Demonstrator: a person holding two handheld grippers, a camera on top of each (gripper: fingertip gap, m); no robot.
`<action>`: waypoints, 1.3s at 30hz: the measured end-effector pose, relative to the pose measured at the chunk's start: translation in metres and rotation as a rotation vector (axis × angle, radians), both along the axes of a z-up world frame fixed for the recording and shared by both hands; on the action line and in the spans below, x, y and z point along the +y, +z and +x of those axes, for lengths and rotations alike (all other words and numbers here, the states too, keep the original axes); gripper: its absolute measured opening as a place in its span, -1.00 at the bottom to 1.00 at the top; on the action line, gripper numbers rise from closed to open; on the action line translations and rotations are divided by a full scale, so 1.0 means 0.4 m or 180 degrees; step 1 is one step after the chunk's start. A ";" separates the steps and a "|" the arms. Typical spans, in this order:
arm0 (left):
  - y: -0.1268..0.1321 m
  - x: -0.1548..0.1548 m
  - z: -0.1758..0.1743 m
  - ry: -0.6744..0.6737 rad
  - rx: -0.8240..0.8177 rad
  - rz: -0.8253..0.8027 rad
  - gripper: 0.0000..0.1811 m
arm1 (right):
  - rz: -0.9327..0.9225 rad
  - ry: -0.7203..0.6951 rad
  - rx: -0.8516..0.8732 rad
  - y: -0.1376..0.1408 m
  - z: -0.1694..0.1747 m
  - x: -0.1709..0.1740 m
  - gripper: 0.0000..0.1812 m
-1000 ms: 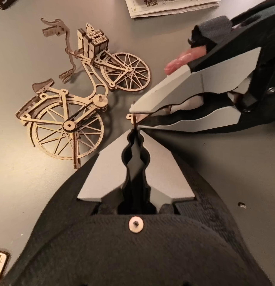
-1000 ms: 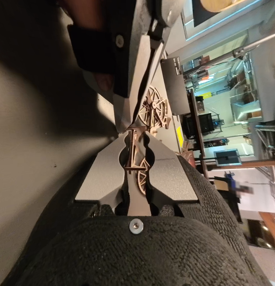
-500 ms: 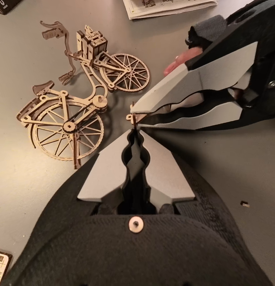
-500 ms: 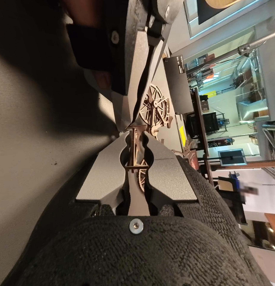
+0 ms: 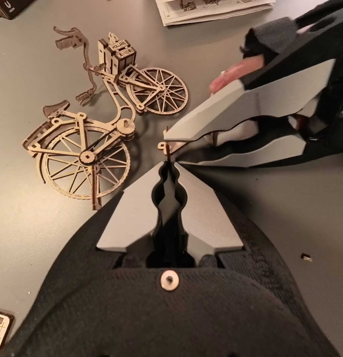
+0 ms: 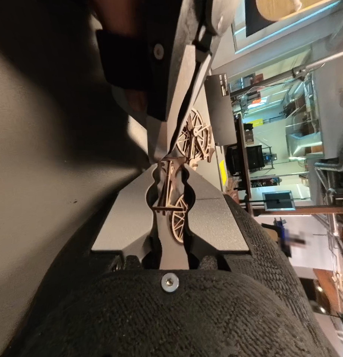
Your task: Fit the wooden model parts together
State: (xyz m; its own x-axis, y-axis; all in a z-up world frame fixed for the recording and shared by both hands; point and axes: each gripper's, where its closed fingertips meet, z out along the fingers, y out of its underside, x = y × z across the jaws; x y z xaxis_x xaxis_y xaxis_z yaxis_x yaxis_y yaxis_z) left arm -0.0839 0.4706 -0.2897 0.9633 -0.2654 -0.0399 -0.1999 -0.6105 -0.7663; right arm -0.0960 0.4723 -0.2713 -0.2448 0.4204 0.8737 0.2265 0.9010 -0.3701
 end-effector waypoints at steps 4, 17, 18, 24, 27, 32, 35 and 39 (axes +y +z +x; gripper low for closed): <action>0.003 0.000 -0.009 0.0061 -0.0024 0.0018 -0.98 | 0.0239 0.0718 0.0708 0.093 0.035 -0.093 -0.53; 0.155 0.009 -0.062 0.0226 0.0549 0.1490 -0.98 | -0.0443 0.0075 0.1993 0.291 0.119 0.099 -0.54; 0.163 0.008 -0.061 0.0210 0.0568 0.1568 -0.98 | -0.0558 0.0036 0.2010 0.293 0.120 0.112 -0.55; 0.235 -0.012 -0.058 0.0182 0.0722 0.2177 -0.98 | -0.0855 -0.0093 0.2026 0.293 0.119 0.151 -0.58; 0.268 -0.027 -0.045 0.0108 0.0920 0.2481 -0.98 | -0.0873 -0.0128 0.2019 0.292 0.119 0.158 -0.62; 0.290 -0.039 -0.007 -0.0118 0.1344 0.2777 -0.98 | -0.0841 -0.0296 0.1959 0.282 0.116 0.189 -0.76; 0.293 -0.043 0.012 -0.0226 0.1586 0.2881 -0.98 | -0.0796 -0.0473 0.1902 0.272 0.118 0.222 -0.82; 0.291 -0.045 0.029 -0.0327 0.1813 0.2934 -0.98 | -0.0706 -0.0685 0.1784 0.253 0.124 0.267 -0.87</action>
